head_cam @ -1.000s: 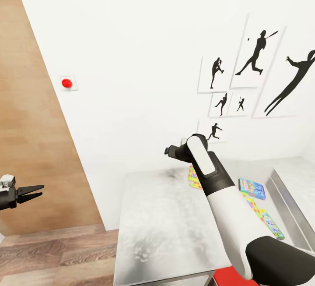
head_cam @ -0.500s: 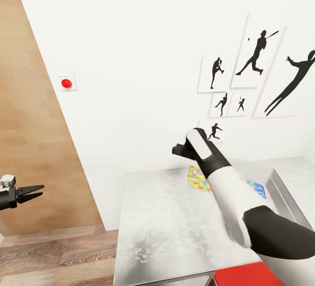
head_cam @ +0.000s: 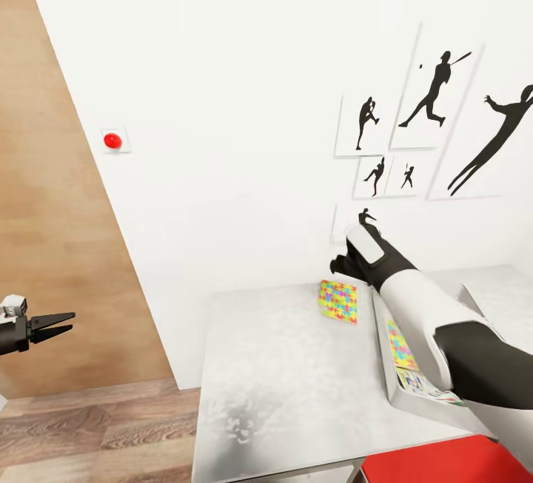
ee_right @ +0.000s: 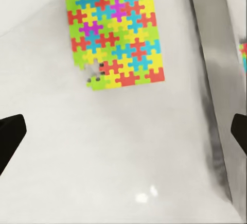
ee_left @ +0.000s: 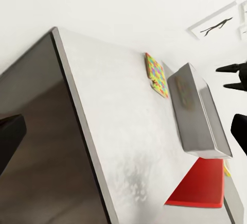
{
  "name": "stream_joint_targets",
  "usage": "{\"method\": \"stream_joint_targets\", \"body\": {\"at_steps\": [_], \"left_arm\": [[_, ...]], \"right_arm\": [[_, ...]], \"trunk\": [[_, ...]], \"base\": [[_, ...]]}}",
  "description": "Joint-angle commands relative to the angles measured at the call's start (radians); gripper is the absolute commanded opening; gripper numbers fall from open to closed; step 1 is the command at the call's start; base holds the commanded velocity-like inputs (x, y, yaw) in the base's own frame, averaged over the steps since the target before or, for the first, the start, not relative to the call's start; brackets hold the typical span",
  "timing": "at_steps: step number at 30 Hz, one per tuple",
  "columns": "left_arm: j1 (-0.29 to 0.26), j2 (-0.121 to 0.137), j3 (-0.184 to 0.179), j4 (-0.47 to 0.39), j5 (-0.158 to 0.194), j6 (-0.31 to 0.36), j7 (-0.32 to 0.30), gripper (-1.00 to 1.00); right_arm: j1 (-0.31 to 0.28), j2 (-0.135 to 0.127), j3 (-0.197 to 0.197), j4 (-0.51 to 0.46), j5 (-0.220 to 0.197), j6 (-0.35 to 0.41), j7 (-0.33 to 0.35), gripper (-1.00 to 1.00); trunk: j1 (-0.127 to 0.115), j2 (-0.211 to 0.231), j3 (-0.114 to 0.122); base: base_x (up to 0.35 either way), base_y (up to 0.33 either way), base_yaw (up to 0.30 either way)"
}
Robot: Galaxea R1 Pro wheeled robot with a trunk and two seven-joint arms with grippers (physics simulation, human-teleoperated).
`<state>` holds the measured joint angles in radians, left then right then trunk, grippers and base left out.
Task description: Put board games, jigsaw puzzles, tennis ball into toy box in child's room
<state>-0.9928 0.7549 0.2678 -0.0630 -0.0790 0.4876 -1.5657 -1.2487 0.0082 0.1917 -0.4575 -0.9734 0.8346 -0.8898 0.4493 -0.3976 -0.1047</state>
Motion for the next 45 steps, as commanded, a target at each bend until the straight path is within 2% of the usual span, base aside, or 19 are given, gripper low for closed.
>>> {"method": "stream_joint_targets", "body": {"at_steps": [1,5,8,19,29,35,38,45], "left_arm": [[-0.001,0.0,0.005,0.0,-0.008,0.011,-0.005,1.0],[-0.001,0.0,0.005,0.0,-0.008,0.01,-0.005,1.0],[-0.001,0.0,0.005,0.0,-0.008,0.01,-0.005,1.0],[-0.001,0.0,0.005,0.0,-0.008,0.009,-0.005,1.0],[-0.001,0.0,0.006,0.0,-0.008,0.009,-0.005,1.0],[-0.001,0.0,0.005,0.0,-0.008,0.009,-0.005,1.0],[-0.001,0.0,0.006,0.0,-0.008,0.009,-0.005,1.0],[-0.001,0.0,0.007,0.0,-0.008,0.009,-0.005,1.0]], "right_arm": [[-0.004,-0.011,0.006,0.017,-0.011,-0.003,-0.007,1.0],[-0.008,-0.034,0.006,0.05,-0.01,-0.031,-0.001,1.0],[-0.009,-0.039,0.011,0.053,-0.009,-0.039,0.005,1.0],[-0.009,-0.025,0.018,0.005,-0.009,-0.039,0.016,1.0],[-0.009,-0.02,0.019,-0.003,-0.007,-0.037,0.015,1.0],[-0.009,-0.018,0.037,-0.003,0.017,-0.039,0.013,1.0],[-0.009,-0.008,0.044,-0.003,0.033,-0.04,0.013,1.0],[-0.009,0.0,0.047,-0.003,0.04,-0.041,0.014,1.0]], "trunk": [[0.001,-0.002,-0.002],[0.001,-0.002,-0.002],[0.001,-0.002,-0.002],[0.001,-0.002,-0.004],[0.001,-0.002,-0.018],[0.001,-0.002,-0.028],[0.001,-0.002,-0.033],[0.001,-0.002,-0.044]], "base": [[0.0,0.0,0.0],[0.0,0.0,0.0],[0.0,0.0,0.0],[0.0,0.0,0.0],[0.0,0.0,0.0],[0.0,0.0,0.0],[0.0,0.0,0.0],[0.0,0.0,0.0]]}}
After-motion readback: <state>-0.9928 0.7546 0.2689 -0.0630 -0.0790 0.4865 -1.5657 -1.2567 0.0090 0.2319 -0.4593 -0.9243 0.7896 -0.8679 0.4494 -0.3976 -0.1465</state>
